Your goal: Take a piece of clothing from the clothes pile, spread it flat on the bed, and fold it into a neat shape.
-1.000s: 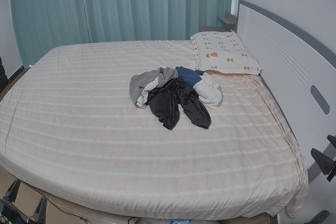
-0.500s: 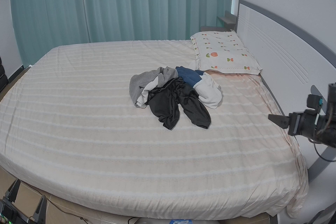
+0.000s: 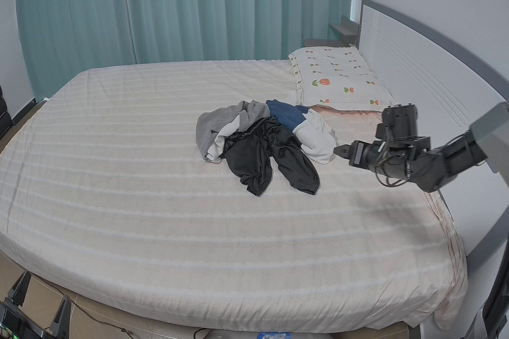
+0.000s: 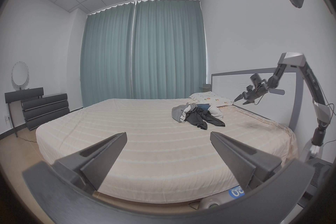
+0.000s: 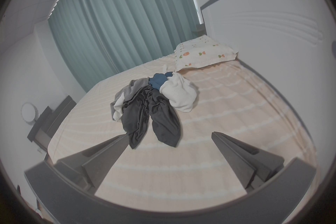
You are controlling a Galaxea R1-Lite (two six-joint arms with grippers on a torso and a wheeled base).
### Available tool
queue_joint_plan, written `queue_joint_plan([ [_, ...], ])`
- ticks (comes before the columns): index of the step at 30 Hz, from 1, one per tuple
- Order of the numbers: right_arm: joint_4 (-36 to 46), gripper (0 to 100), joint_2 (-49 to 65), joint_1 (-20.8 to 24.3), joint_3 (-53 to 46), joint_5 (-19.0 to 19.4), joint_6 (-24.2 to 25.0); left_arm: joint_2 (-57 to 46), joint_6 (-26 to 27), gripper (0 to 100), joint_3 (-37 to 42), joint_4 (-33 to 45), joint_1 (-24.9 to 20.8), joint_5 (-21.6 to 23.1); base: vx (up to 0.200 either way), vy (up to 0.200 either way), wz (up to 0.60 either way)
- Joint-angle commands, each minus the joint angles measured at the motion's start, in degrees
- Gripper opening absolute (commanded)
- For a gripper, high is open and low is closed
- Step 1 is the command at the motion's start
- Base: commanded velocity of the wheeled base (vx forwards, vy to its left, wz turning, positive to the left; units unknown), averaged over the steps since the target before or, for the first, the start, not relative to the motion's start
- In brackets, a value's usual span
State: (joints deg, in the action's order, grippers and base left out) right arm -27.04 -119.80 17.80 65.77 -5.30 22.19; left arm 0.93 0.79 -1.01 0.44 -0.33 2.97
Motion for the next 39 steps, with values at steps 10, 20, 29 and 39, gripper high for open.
queue_joint_plan([
  [10,8.8,100,-35.8,4.6,36.1,-5.9,9.5,-0.2,0.2,100,0.8,0.1,0.1,-0.2,0.0,0.0,0.0],
  [20,12.0,100,-40.4,4.6,43.9,-6.4,13.3,-0.2,0.3,100,0.8,0.1,0.1,-0.2,0.0,0.0,0.0],
  [29,14.6,100,-43.6,4.8,48.8,-6.4,17.7,-0.1,0.3,100,0.8,0.1,0.0,-0.2,0.0,0.0,0.0],
  [39,8.0,0,-44.1,4.6,48.8,-6.3,18.0,-0.1,0.2,100,0.8,0.1,0.1,-0.2,0.0,0.0,0.0],
])
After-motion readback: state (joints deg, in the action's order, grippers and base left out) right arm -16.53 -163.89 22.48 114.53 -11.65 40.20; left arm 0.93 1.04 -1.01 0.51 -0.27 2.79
